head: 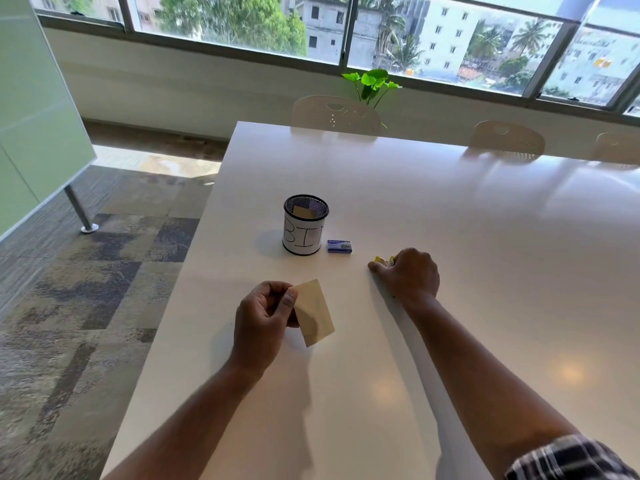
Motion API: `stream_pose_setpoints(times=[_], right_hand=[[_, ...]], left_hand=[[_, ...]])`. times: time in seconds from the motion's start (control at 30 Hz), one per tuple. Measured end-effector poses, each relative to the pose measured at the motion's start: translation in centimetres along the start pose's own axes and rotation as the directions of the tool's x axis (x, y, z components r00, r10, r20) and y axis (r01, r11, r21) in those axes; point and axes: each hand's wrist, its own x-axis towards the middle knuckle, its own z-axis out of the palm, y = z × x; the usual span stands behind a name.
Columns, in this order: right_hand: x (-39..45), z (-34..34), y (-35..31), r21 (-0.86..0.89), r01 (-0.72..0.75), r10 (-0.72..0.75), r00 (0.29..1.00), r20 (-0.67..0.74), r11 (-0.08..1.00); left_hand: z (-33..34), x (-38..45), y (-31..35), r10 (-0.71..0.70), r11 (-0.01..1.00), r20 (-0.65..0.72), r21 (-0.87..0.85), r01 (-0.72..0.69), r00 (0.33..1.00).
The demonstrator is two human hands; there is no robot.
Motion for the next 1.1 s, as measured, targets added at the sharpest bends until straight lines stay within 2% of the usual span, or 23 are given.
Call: stream_pose_setpoints(times=[0.23,0.3,0.4,0.5,0.67,0.8,0.9,1.0,1.1], right_hand=[[-0.3,0.0,0.4,-0.055,0.033,-0.034,0.999,-0.02,0.998],[-1.1,-0.4,0.5,-0.068,0.056,-0.061,0.995,-0.076,0.996],[-3.4,-1.0,0.4,0.14,0.102,-0.073,0.977,-0.202,0.985],[-6.7,-0.7,-0.4,0.332,0.29,-0.22,0.947,-0.232,0.898],[-10.0,0.2,-1.7,0.533,0.501,-0.509,0.848,-0.145,0.682],[-11.0,0.7,-2.0,0.481,0.676,-0.677,0.706,-0.206,0.558],[-11.4,1.3,-1.9,0.414,0.761,-0.746,0.621,-0.241,0.5],[-11.4,1.3,-1.9,0.438,0.763,-0.733,0.619,-0.282,0.475],[-11.3,1.1,-1.9,0.509,0.721,-0.671,0.666,-0.325,0.47]], left_hand=[[0.0,-0.1,0.2,-0.003,1.0,0.004,-0.002,0.003,1.0],[0.0,-0.1,0.1,0.003,1.0,0.012,0.012,-0.003,1.0],[-0.1,0.0,0.1,0.02,0.999,0.03,0.043,-0.022,0.999],[0.0,0.0,0.1,0.02,0.999,0.039,0.041,-0.022,0.999],[-0.4,0.1,0.1,0.014,0.999,0.067,0.049,-0.017,0.998],[-0.6,0.2,0.2,0.015,1.0,0.117,0.017,-0.017,0.993],[-0.7,0.3,0.0,0.028,0.997,0.146,0.066,-0.038,0.989],[-0.7,0.1,-0.1,0.038,0.995,0.199,0.088,-0.056,0.979],[-0.4,-0.3,-0.1,0.089,0.989,0.225,0.098,-0.113,0.97]])
